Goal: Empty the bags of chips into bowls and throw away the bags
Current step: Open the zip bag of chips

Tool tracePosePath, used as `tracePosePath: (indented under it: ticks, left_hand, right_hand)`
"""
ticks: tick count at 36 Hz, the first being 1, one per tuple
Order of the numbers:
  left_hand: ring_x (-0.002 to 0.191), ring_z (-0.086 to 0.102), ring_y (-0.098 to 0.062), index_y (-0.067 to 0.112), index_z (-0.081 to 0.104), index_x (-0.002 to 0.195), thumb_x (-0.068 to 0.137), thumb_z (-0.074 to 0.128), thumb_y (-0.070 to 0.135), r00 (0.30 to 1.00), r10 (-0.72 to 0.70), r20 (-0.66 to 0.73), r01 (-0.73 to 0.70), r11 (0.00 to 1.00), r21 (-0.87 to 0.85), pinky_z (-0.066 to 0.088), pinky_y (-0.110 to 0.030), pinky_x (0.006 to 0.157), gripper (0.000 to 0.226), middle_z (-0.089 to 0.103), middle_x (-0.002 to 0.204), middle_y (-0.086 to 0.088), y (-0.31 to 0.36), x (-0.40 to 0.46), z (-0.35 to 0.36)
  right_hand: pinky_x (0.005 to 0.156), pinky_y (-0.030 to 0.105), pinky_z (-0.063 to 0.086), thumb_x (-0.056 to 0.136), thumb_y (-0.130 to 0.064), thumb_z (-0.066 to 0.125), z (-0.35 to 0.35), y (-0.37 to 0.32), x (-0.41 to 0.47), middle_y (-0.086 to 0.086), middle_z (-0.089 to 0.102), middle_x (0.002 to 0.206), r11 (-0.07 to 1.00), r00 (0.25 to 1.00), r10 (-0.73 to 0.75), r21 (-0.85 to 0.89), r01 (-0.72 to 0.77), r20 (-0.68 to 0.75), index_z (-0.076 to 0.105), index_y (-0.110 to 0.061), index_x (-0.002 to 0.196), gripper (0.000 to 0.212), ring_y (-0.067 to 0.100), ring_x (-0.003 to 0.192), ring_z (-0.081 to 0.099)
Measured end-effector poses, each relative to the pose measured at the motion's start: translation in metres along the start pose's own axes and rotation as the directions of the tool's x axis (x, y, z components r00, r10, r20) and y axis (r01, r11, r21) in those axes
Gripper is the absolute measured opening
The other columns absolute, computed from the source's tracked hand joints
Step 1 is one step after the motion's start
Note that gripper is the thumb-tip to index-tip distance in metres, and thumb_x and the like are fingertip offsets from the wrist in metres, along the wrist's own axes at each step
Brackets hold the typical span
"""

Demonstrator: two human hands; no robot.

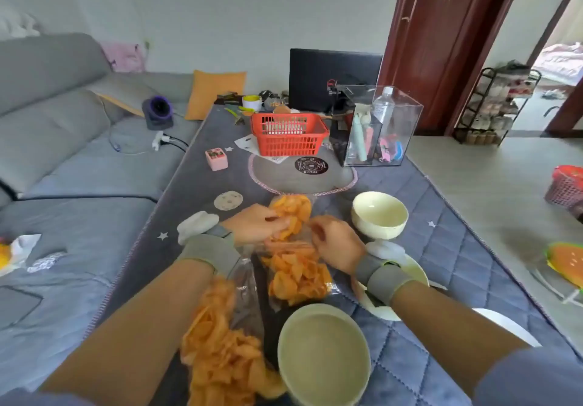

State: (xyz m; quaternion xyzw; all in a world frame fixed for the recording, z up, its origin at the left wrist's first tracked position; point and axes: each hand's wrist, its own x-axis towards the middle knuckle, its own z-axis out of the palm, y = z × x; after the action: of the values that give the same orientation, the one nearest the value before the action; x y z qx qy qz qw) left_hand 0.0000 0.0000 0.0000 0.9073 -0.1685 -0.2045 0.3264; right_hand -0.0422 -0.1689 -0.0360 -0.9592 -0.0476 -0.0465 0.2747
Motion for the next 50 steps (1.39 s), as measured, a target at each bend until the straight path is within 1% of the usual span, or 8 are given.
tracePosePath:
  ticks: [8, 15, 22, 28, 34, 39, 45, 50]
  left_hand:
    - [0.099, 0.062, -0.018, 0.019, 0.067, 0.1, 0.077, 0.053, 0.065, 0.991, -0.13, 0.035, 0.114, 0.953, 0.281, 0.047, -0.031, 0.089, 0.053, 0.066, 0.098, 0.002, -0.005, -0.08, -0.005]
    - [0.079, 0.058, -0.021, -0.001, 0.065, 0.102, 0.087, 0.055, 0.015, 0.982, -0.175, -0.074, 0.19, 0.921, 0.341, 0.046, -0.024, 0.069, 0.024, 0.059, 0.075, -0.002, -0.015, -0.123, 0.003]
    - [0.065, 0.055, -0.018, 0.001, 0.067, 0.084, 0.083, 0.064, 0.019, 0.951, -0.243, -0.189, 0.202, 0.955, -0.216, 0.045, -0.023, 0.059, 0.018, 0.06, 0.077, -0.01, -0.006, -0.144, 0.005]
    - [0.076, 0.069, -0.016, 0.003, 0.063, 0.091, 0.088, 0.057, 0.012, 0.987, -0.149, 0.066, 0.149, 0.658, -0.738, 0.058, -0.023, 0.061, 0.011, 0.07, 0.084, -0.01, -0.004, -0.175, 0.023]
    - [0.078, 0.067, -0.018, 0.006, 0.063, 0.09, 0.089, 0.057, 0.018, 0.994, -0.092, -0.051, 0.02, 0.641, -0.767, 0.058, -0.023, 0.067, 0.013, 0.068, 0.081, -0.009, -0.004, -0.183, 0.057]
    - [0.067, 0.061, -0.014, 0.009, 0.06, 0.08, 0.088, 0.059, 0.02, 0.982, -0.075, -0.173, -0.089, 0.622, -0.778, 0.053, -0.019, 0.055, 0.013, 0.058, 0.07, -0.004, 0.008, -0.179, 0.074]
    - [0.043, 0.03, -0.005, 0.019, 0.055, 0.063, 0.085, 0.064, 0.026, 0.972, -0.031, -0.233, -0.14, 0.719, -0.68, 0.023, -0.013, 0.035, 0.025, 0.036, 0.047, 0.01, 0.016, -0.178, 0.084]
    - [0.04, 0.024, -0.005, 0.02, 0.056, 0.056, 0.084, 0.064, 0.03, 0.966, 0.0, -0.258, -0.18, 0.716, -0.674, 0.016, -0.016, 0.036, 0.031, 0.031, 0.045, 0.011, 0.013, -0.179, 0.086]
  right_hand:
    - [0.093, 0.036, 0.046, 0.088, -0.015, 0.047, -0.011, -0.032, -0.052, 0.013, 0.067, 0.112, 0.999, 1.0, 0.005, 0.044, -0.004, -0.019, 0.064, -0.014, 0.11, 0.028, 0.031, 0.106, 0.06]
    - [0.093, 0.034, 0.046, 0.087, -0.017, 0.048, 0.002, -0.054, -0.093, 0.013, 0.067, 0.111, 0.987, 1.0, 0.009, 0.162, -0.004, -0.029, 0.066, -0.02, 0.105, 0.026, 0.032, 0.103, 0.06]
    - [0.077, 0.033, 0.047, 0.084, -0.004, 0.051, 0.016, -0.074, -0.124, 0.007, 0.061, 0.075, 0.898, 1.0, -0.008, 0.44, 0.018, -0.025, 0.063, -0.018, 0.083, 0.018, 0.02, 0.067, 0.057]
    - [0.049, 0.012, 0.041, 0.088, -0.007, 0.053, 0.02, -0.084, -0.155, -0.001, 0.053, 0.065, 0.76, 0.994, -0.026, 0.648, -0.046, 0.102, 0.057, -0.014, 0.089, 0.008, 0.009, 0.054, 0.049]
    - [0.055, 0.011, 0.046, 0.092, -0.017, 0.049, 0.005, -0.082, -0.178, 0.004, 0.058, 0.079, 0.677, 0.99, 0.027, 0.726, -0.12, 0.139, 0.057, -0.012, 0.095, 0.01, 0.009, 0.066, 0.052]
    - [0.074, 0.025, 0.048, 0.081, -0.038, 0.063, 0.003, -0.078, -0.186, -0.005, 0.056, 0.088, 0.83, 0.988, -0.004, 0.552, -0.083, 0.154, 0.054, -0.015, 0.101, 0.032, 0.011, 0.084, 0.055]
    - [0.077, 0.034, 0.047, 0.083, -0.018, 0.061, 0.009, -0.072, -0.187, -0.008, 0.057, 0.074, 0.879, 0.999, 0.007, 0.476, -0.021, 0.031, 0.06, -0.016, 0.083, 0.002, 0.005, 0.066, 0.052]
    - [0.067, 0.023, 0.043, 0.084, -0.013, 0.06, 0.006, -0.069, -0.187, -0.01, 0.056, 0.062, 0.874, 1.0, 0.011, 0.487, -0.013, 0.007, 0.056, -0.028, 0.061, 0.028, 0.002, 0.054, 0.052]
